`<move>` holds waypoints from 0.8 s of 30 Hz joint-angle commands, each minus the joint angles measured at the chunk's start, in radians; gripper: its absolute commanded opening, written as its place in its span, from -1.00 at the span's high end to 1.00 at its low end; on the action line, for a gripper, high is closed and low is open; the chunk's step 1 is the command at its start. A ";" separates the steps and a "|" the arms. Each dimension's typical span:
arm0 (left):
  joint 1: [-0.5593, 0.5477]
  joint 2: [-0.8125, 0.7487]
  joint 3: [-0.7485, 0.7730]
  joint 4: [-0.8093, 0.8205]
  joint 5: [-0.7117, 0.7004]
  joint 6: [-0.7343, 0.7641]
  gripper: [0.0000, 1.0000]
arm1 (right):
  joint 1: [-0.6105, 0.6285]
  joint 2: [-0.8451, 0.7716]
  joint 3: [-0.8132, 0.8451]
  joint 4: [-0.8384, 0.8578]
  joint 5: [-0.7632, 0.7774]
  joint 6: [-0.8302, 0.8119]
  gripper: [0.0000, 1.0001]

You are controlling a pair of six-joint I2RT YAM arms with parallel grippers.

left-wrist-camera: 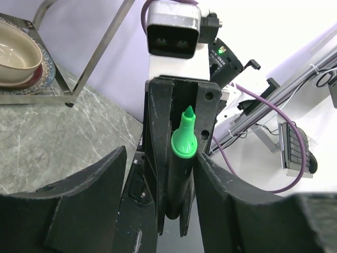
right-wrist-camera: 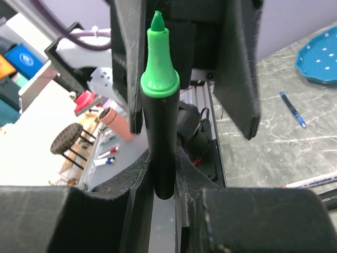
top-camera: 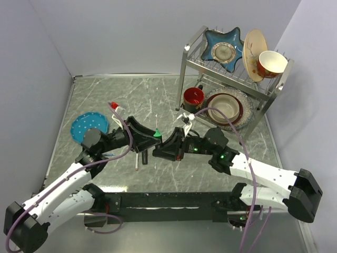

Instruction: Insert the pens into the pen caps

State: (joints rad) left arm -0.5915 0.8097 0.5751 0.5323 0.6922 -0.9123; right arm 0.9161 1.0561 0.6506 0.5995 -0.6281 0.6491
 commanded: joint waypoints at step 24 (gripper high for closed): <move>-0.008 -0.023 0.031 -0.131 -0.078 0.102 0.98 | 0.003 0.041 0.078 -0.070 0.191 -0.009 0.43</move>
State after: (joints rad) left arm -0.5953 0.8207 0.5446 0.5522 0.6510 -0.9085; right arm 0.9165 1.1282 0.6571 0.6464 -0.5018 0.7063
